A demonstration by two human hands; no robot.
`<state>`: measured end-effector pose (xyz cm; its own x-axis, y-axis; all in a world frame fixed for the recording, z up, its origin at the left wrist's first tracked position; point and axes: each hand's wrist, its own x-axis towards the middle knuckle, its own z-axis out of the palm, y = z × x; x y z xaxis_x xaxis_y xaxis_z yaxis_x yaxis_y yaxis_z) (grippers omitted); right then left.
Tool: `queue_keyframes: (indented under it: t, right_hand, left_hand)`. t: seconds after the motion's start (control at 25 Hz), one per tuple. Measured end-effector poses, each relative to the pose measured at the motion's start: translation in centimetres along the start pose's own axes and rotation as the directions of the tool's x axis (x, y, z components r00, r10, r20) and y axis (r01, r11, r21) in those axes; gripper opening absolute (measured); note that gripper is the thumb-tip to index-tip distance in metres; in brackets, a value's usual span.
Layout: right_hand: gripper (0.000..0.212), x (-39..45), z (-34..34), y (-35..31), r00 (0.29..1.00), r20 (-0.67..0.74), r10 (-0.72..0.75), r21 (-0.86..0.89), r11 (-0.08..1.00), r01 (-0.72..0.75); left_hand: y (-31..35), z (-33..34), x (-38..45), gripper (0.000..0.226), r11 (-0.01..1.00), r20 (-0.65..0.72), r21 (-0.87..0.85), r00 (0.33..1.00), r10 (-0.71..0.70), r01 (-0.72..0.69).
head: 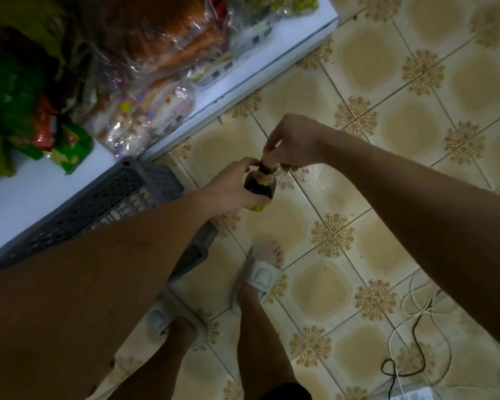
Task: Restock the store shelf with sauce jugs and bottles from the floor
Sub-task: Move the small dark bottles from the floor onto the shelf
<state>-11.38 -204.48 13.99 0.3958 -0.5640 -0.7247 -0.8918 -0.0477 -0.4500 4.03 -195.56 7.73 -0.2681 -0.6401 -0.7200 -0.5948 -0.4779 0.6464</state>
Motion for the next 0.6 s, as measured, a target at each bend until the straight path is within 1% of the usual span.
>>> queue_keyframes:
  t: [0.04,0.16,0.24,0.28,0.32,0.36,0.4,0.44,0.48,0.52,0.56,0.6]
  right_hand:
    - [0.022,-0.1,-1.1,-2.8,0.998,0.022,-0.054,-0.025,0.998,0.054]
    - [0.020,0.3,-3.0,-9.8,0.983,0.064,-0.174,-0.050,0.983,0.177]
    - [0.019,1.2,-2.4,-13.4,0.970,0.023,-0.242,-0.054,0.969,0.243]
    - [0.018,1.7,-1.8,-14.9,0.963,-0.011,-0.268,-0.007,0.963,0.268]
    - [0.018,2.0,-1.0,-16.1,0.958,-0.035,-0.285,0.104,0.952,0.287]
    - [0.024,2.3,-0.1,-17.4,0.953,-0.037,-0.300,0.251,0.920,0.300]
    - [0.037,2.3,0.5,-18.1,0.953,-0.021,-0.301,0.388,0.876,0.285]
    - [0.054,2.3,1.1,-18.7,0.956,0.027,-0.291,0.455,0.855,0.247]
    - [0.072,2.2,1.8,-19.2,0.959,0.095,-0.268,0.427,0.881,0.204]
    - [0.088,1.9,2.7,-19.7,0.957,0.167,-0.236,0.342,0.925,0.168]
    - [0.101,1.6,3.9,-20.8,0.950,0.226,-0.218,0.254,0.954,0.159]
    - [0.109,1.2,5.2,-22.0,0.944,0.241,-0.227,0.208,0.962,0.178]
  left_hand:
    - [-0.2,-1.2,-0.3,0.075,0.999,-0.025,-0.037,1.000,0.009,-0.010]
    - [-2.1,-4.9,-1.3,0.060,0.982,-0.123,-0.177,0.989,-0.088,0.065]
    - [-4.0,-7.4,-2.4,0.049,0.978,-0.192,-0.203,0.977,-0.095,0.055]
    - [-4.9,-8.6,-3.1,0.045,0.976,-0.225,-0.212,0.971,-0.087,0.038]
    - [-5.6,-9.8,-4.1,0.040,0.974,-0.260,-0.226,0.961,-0.093,0.034]
    - [-6.5,-11.3,-5.4,0.035,0.968,-0.306,-0.250,0.947,-0.100,0.022]
    - [-7.2,-12.7,-6.9,0.031,0.959,-0.347,-0.282,0.932,-0.106,0.004]
    - [-7.8,-14.2,-8.2,0.029,0.947,-0.380,-0.319,0.919,-0.102,-0.027]
    - [-8.1,-15.7,-9.9,0.026,0.933,-0.398,-0.354,0.913,-0.089,-0.064]
    - [-8.3,-17.0,-11.6,0.022,0.920,-0.412,-0.379,0.908,-0.074,-0.097]
    - [-8.3,-18.5,-13.6,0.019,0.913,-0.434,-0.388,0.899,-0.061,-0.125]
    - [-8.2,-19.8,-15.5,0.017,0.907,-0.471,-0.390,0.881,-0.050,-0.157]
